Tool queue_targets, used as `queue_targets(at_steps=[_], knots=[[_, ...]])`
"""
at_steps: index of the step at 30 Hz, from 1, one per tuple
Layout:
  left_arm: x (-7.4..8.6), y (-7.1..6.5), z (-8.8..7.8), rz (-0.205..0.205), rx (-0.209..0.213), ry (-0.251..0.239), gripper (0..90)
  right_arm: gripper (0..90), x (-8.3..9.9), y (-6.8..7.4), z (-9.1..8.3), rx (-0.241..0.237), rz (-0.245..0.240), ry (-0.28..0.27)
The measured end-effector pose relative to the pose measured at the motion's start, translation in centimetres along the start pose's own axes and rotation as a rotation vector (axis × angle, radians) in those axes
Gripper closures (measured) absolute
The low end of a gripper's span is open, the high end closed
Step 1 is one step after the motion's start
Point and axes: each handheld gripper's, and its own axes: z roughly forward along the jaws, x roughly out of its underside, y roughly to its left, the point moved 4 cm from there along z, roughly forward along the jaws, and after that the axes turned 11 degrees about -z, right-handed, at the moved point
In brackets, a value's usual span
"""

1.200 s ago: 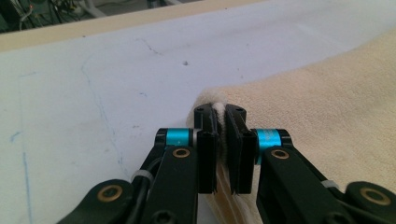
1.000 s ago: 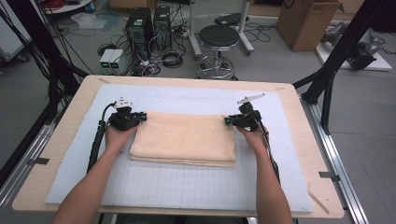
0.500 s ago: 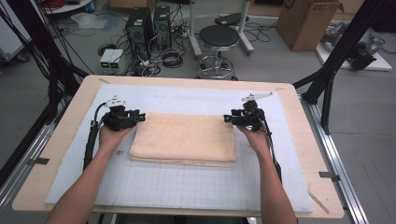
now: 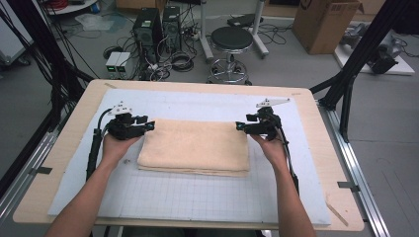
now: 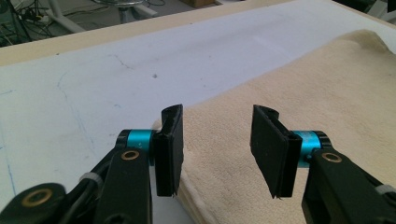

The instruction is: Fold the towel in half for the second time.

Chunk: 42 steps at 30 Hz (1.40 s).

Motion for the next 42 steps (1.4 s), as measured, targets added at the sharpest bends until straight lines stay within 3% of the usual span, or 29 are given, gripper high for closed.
queue_targets(at_steps=[15,26,42], knots=[[-0.4,-1.1,-0.9,0.018,0.023,-0.003,46.0,27.0,-0.6,0.6,-1.6,0.023,-0.002,-0.044],[-0.4,-1.4,-1.6,0.025,0.034,-0.003,40.7,22.8,-0.8,1.3,-1.8,0.020,-0.006,-0.029],[0.4,-1.9,-3.9,0.071,0.020,0.012,37.1,18.6,-0.9,2.5,-3.2,0.045,-0.059,-0.047]])
